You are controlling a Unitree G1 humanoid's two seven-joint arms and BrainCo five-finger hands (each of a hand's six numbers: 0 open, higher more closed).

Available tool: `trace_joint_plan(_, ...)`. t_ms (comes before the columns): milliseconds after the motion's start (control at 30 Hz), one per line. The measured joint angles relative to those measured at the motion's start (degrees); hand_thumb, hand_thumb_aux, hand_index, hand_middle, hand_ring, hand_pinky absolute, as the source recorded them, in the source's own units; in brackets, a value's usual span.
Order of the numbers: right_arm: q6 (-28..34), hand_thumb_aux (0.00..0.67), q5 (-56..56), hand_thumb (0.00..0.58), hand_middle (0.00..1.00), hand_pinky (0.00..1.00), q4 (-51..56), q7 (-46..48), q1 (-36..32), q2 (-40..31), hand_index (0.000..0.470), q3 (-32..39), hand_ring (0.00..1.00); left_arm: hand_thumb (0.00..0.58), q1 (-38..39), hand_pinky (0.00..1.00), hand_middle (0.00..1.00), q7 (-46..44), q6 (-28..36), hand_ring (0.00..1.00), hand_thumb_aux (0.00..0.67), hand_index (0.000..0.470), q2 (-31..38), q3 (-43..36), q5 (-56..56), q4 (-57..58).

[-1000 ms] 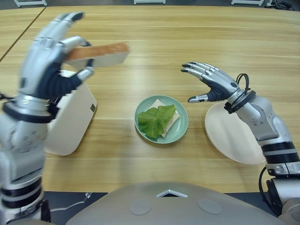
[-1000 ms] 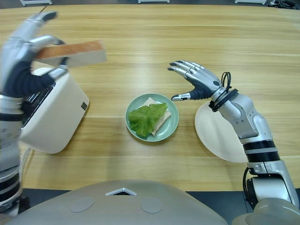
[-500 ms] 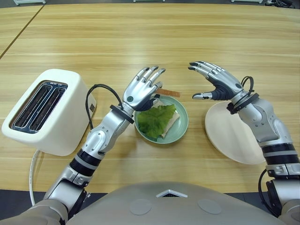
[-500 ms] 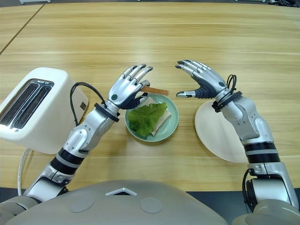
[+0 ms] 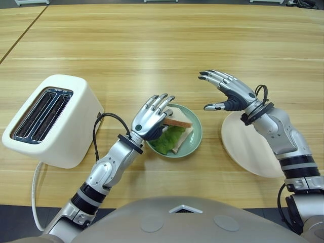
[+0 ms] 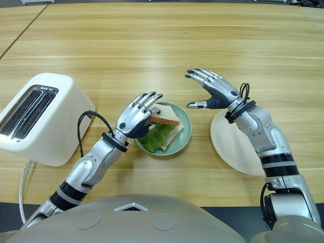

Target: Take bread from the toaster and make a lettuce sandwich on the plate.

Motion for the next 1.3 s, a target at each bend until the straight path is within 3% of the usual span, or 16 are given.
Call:
trace_joint_plan(300,-0.67,0.000,-0.94,0.000,0.00,0.00,0.09,1.07,-0.02,-0.01,0.000,2.11,0.00,0.000,2.96,0.00,0.00,-1.66,0.56,0.00,0.000,0.000,-0.01,0.59,-0.67,-7.43)
trace_joint_plan(433,-1.76,0.000,-1.06,0.000,0.00,0.00,0.12,1.89,-0.10,-0.10,0.000,3.06,0.00,0.000,6.13,0.00,0.00,-5.09,-1.59,0.00,0.000,0.000,0.20,2.43,-9.43,-15.12)
trace_joint_plan(467,-2.63,0.000,-0.89,0.000,0.00,0.00,-0.01,2.61,-0.07,-0.46,0.000,3.45,0.00,0.023,7.49,0.00,0.00,-6.67,-2.29,0.00,0.013,0.009,0.89,3.68,-12.76,-17.80)
trace_joint_plan(500,-3.58,0.000,-0.17,0.000,0.00,0.00,-0.65,3.65,0.22,-1.06,0.000,3.58,0.00,0.144,8.73,0.00,0.00,-8.15,-2.56,0.00,0.089,0.063,1.75,5.46,-15.80,-19.75)
trace_joint_plan(533,-4.62,0.000,1.97,0.000,0.00,0.00,-1.97,5.20,0.98,-2.21,0.000,3.57,0.00,0.198,10.27,0.00,0.00,-10.35,-2.78,0.00,0.126,0.088,3.33,7.88,-20.18,-21.63)
trace_joint_plan(567,-5.27,0.000,4.36,0.000,0.00,0.00,-3.30,6.82,1.76,-3.17,0.000,3.44,0.00,0.066,11.70,0.00,0.00,-12.50,-3.04,0.00,0.039,0.028,4.77,9.59,-24.24,-22.86)
trace_joint_plan(600,-5.59,0.000,8.00,0.000,0.00,0.00,-5.05,9.20,2.99,-4.43,0.000,3.23,0.00,0.216,13.70,0.00,0.00,-15.15,-3.56,0.00,0.139,0.098,6.64,11.36,-28.96,-24.02)
trace_joint_plan(633,-5.62,0.000,11.17,0.000,0.16,0.16,-6.77,11.67,4.32,-5.75,0.000,2.88,0.16,0.334,15.75,0.00,0.00,-17.62,-4.06,0.00,0.234,0.164,8.56,13.15,-33.24,-24.80)
trace_joint_plan(667,-5.48,0.063,15.52,0.104,0.63,0.63,-9.41,15.37,6.74,-8.42,0.044,2.59,0.63,0.438,18.85,0.00,0.00,-21.05,-5.35,0.00,0.339,0.238,12.00,15.73,-38.24,-25.37)
trace_joint_plan(700,-5.08,0.384,18.38,0.474,1.00,1.00,-11.44,18.44,9.14,-10.95,0.269,2.21,1.00,0.521,22.28,0.20,0.20,-24.01,-6.45,0.20,0.457,0.321,15.60,17.74,-41.38,-25.11)
trace_joint_plan(733,-4.44,0.670,20.15,0.580,1.00,1.00,-12.72,20.69,10.91,-12.54,0.470,2.04,1.00,0.579,24.82,0.64,0.64,-26.16,-7.40,0.64,0.649,0.455,17.89,18.84,-43.20,-24.67)
trace_joint_plan(767,-3.71,0.670,22.47,0.580,1.00,1.00,-14.91,23.85,13.17,-14.47,0.470,2.08,1.00,0.580,27.76,1.00,1.00,-28.55,-8.97,1.00,0.670,0.470,20.40,20.01,-45.49,-23.89)
trace_joint_plan(867,-2.37,0.670,27.28,0.580,1.00,1.00,-20.21,32.31,18.13,-17.37,0.470,6.37,1.00,0.580,33.41,1.00,1.00,-33.76,-10.39,1.00,0.670,0.470,24.10,20.00,-47.78,-21.41)
trace_joint_plan(1033,0.45,0.670,21.81,0.580,1.00,1.00,-20.54,39.03,19.79,-15.51,0.470,15.14,1.00,0.580,29.84,1.00,1.00,-37.61,-9.30,1.00,0.670,0.470,23.04,14.21,-43.59,-16.96)
trace_joint_plan(1200,1.47,0.670,7.36,0.580,1.00,1.00,-10.17,33.31,10.70,-4.58,0.470,20.46,1.00,0.580,18.11,1.00,1.00,-32.63,-6.46,1.00,0.670,0.470,14.34,8.27,-32.32,-6.80)
trace_joint_plan(1300,1.79,0.670,3.84,0.580,1.00,1.00,-6.73,30.09,7.32,-1.76,0.470,21.07,1.00,0.580,10.74,1.00,1.00,-28.31,-5.71,1.00,0.670,0.470,10.95,6.97,-27.97,-0.27)
